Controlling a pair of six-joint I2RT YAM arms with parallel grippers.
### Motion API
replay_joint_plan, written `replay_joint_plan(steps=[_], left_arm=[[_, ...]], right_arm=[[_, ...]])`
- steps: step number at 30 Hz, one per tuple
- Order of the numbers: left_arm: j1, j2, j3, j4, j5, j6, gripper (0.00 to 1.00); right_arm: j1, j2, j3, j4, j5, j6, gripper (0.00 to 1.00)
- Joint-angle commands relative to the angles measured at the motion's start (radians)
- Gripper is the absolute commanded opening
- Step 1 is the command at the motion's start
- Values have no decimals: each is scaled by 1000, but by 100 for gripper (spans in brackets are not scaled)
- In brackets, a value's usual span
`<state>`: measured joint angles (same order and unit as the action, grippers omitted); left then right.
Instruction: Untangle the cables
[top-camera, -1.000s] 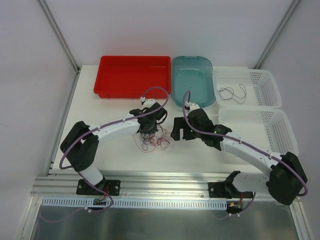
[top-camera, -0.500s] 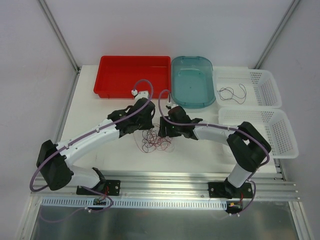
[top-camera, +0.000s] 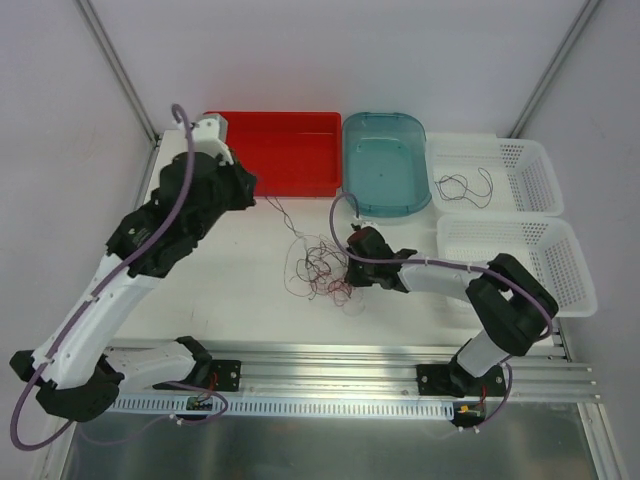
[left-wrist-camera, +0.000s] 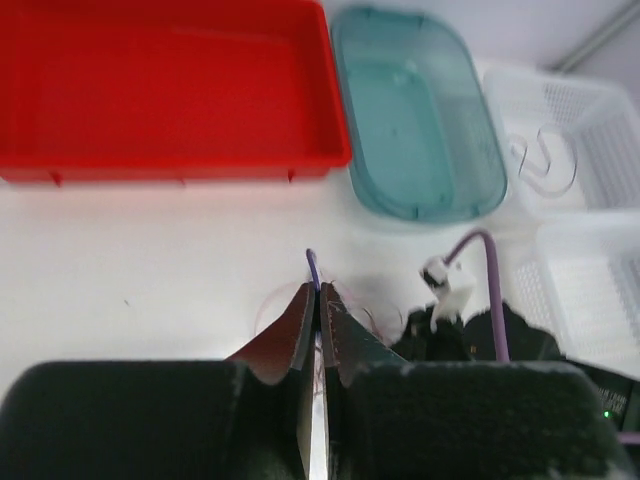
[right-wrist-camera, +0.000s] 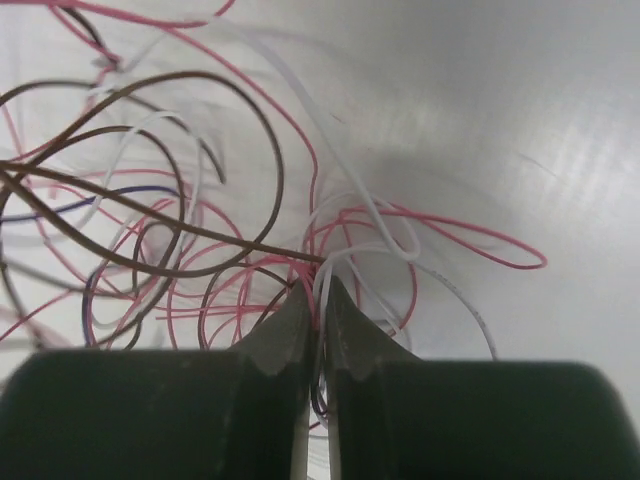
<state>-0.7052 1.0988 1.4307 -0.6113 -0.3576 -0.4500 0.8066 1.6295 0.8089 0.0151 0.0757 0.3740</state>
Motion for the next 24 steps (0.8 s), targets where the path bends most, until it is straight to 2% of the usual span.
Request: replay_joint_plan(steps=[1,6,14,22,24], left_arm=[[45,-53,137,-34,-104,141,0],[150,-60,264,-53,-222,253,0],[278,-34,278,-85,-291,345,0],[640,10,353,-136,-175,347,0],[693,36,392,-162,-121,320,0]], right_arm=[[-15,-86,-54,-133,108,8,5],[-67,-186,-92,-225,141,8,3],[-148,-318,-103,-371,203,-33,3],[-237,-378,-139,-429,188,-35,3],[-251,-387,-143,-441,182,-33,3]])
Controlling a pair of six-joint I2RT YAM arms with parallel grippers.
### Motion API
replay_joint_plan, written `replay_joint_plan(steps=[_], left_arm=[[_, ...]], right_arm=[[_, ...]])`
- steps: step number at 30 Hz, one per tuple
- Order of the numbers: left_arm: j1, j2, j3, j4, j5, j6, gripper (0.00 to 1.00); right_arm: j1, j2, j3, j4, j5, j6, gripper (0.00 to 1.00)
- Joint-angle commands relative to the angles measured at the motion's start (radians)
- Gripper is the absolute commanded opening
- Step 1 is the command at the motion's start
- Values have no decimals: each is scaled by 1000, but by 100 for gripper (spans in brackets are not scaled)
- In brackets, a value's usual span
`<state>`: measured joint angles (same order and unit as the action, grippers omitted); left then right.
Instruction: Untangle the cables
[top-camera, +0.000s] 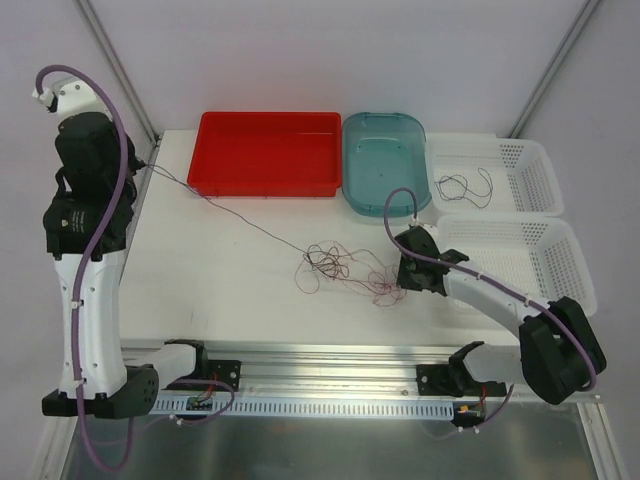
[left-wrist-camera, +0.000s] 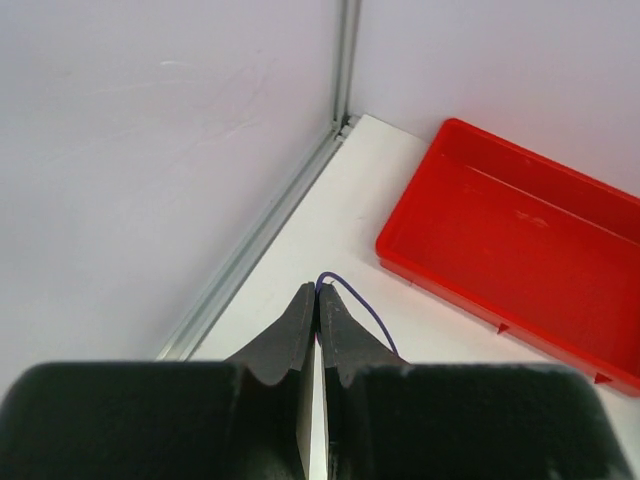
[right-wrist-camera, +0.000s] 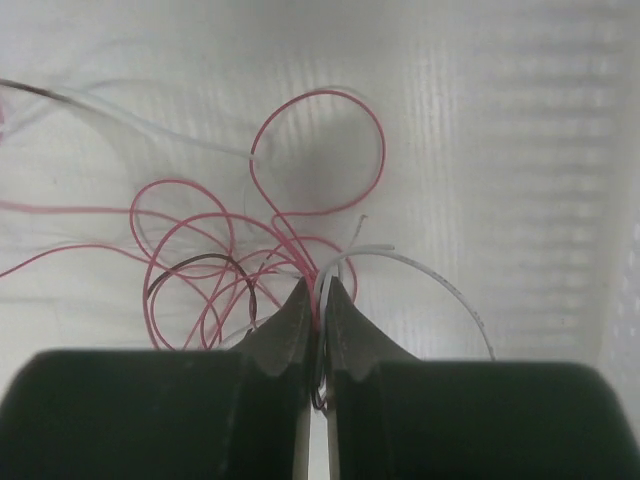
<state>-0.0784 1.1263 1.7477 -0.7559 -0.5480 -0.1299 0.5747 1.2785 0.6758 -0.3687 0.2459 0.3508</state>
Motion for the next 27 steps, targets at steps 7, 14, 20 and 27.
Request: replay_joint_plan(steps=[7,14,20,27], left_arm=[[164,17,-12,-43,472,-161,0],[161,-127,-489,50,631,-221,0],[161,-181,-700,70,684,-221,0],[138,-233,-694,73,891,-189,0]], right_arm=[[-36,-53,7,-67,-66,-27,6],[25,-67,91,-99,-48,-88,11],[73,-90,165,-134,-74,-156,43],[189,-130,240,-52,-180,-233,82]])
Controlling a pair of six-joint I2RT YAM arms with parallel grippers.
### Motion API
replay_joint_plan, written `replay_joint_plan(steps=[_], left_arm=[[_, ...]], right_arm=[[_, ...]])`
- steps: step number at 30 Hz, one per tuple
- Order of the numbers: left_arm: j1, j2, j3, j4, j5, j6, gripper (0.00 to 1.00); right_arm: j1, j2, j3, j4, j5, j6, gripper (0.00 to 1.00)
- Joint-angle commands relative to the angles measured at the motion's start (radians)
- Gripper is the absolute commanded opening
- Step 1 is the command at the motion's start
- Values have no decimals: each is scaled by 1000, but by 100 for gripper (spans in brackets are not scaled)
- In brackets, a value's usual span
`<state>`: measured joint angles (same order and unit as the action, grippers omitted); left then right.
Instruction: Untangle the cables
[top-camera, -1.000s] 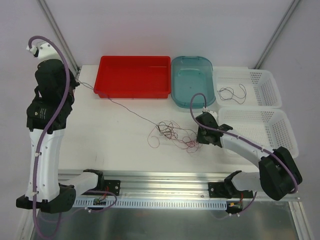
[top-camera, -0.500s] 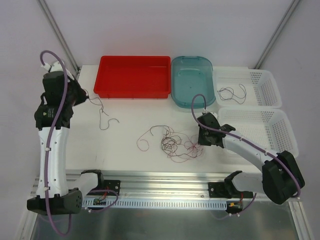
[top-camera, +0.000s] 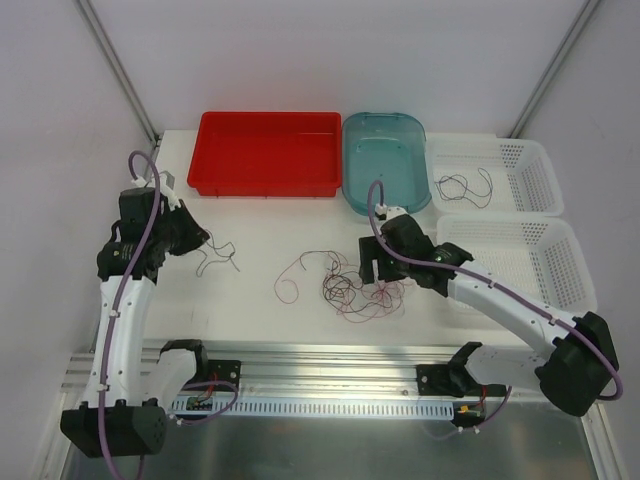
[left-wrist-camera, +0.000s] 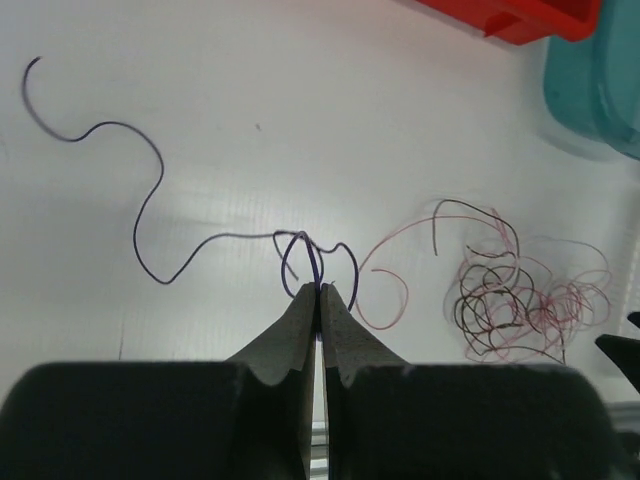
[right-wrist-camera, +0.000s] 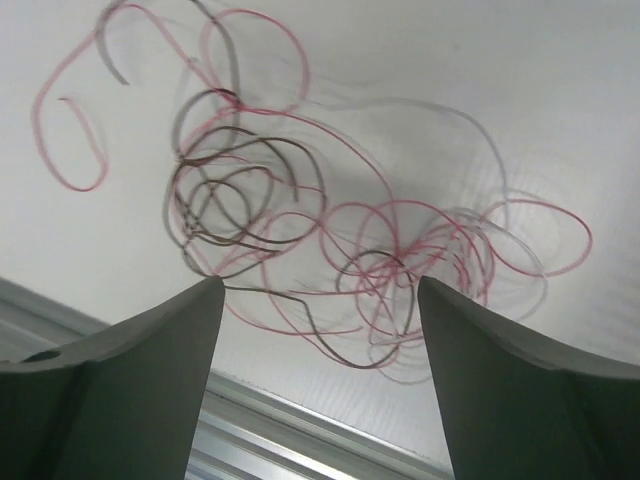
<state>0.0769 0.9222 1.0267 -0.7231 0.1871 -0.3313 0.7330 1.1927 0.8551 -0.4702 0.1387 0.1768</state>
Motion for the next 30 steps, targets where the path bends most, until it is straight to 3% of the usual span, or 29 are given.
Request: replay_joint_plan(steps=[1,5,12,21,30], left_arm=[[-28,-32,35,42,190,17,0],[-147,-25,45,48,272,23,0],[-311,-8,79,76,256,-54,0],[-377,-19,116,97,268,-113,0],[-394,-42,124,105,293,-144,0]], right_arm=[[42,-47,68,68,-94,-62,83],[98,-51,99,243,-284,-86,85],[233,51,208,373,-361,-172,93],[321,209,268,533,-407,-203,95],[333,321,282,637,-332,-204,88]])
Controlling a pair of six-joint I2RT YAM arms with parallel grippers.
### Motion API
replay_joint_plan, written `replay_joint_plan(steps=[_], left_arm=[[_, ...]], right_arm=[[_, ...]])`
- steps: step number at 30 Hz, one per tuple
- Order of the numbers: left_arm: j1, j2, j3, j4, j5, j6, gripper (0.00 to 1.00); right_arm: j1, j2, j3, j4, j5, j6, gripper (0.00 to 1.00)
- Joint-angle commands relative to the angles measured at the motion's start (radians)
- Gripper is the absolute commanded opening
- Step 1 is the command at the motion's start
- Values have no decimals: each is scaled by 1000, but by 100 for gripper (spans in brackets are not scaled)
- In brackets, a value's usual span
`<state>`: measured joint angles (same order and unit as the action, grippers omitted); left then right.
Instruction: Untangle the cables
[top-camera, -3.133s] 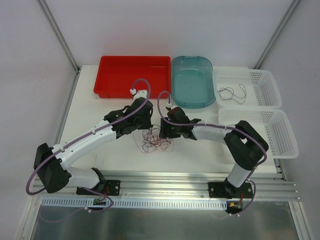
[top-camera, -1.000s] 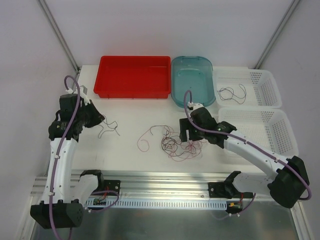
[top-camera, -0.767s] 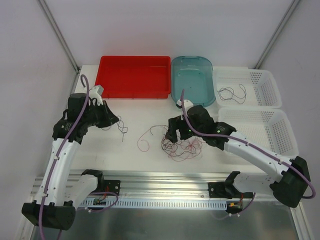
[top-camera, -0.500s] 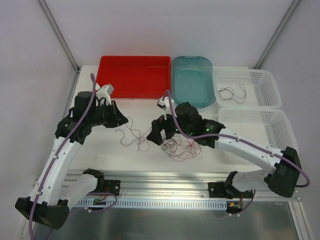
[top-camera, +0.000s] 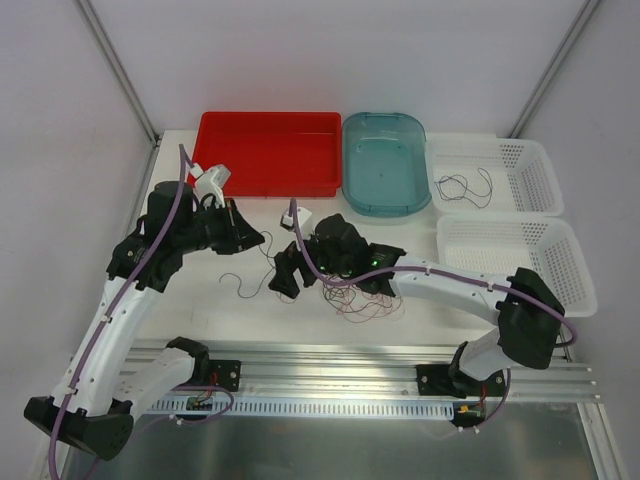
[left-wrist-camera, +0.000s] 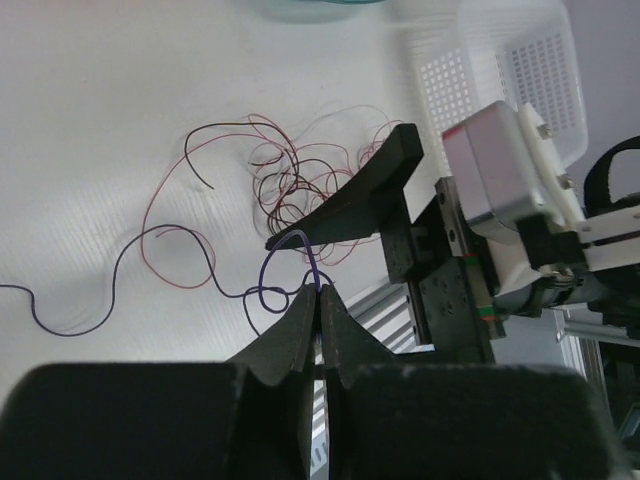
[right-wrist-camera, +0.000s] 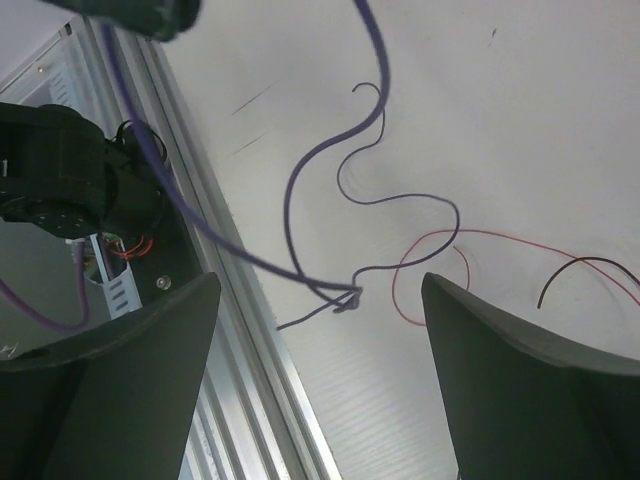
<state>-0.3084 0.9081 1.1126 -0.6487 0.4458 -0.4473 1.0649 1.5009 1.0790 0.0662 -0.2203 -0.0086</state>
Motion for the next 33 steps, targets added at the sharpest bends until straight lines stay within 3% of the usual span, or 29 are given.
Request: replay_joint_plan(steps=[1,6,7,9,10,13,15,22,23,26,28,33], left_arm=[[-9,-34,35,31,37,-30,0],[-11,-41,38,31,40,-40,0],[-11,-41,39,31,41,-41,0],[-11,-43,38,31,37,-37,0],[-11,-43,35,31,31,-36,0],[-11,-46,24,31,5,-27,1],[-11,-49,20,31,-19,-16,5],[-9,-95,9,32,-96,36,51],[-11,-98,9,34,-101,48,65],[-9,-110,1,35,-117,85,91],[-9,-118,-7,40,-122,110,98],[-9,-120,-34,61,-147,153,99]], right_arm=[[0,30,61,104,27,-21,85],[1,81,78,119,-7,-7,69],[1,84,75,125,-10,-5,58],[1,81,64,141,-13,-1,47],[3,76,65,138,-14,-4,34],[1,45,81,103,-7,-27,10],[1,13,97,52,13,-56,2],[-29,-67,237,-144,78,-165,1],[-48,-77,261,-169,85,-174,1],[-91,-108,336,-251,114,-211,1],[-111,-135,384,-314,143,-232,1],[-210,-177,547,-423,202,-301,1]])
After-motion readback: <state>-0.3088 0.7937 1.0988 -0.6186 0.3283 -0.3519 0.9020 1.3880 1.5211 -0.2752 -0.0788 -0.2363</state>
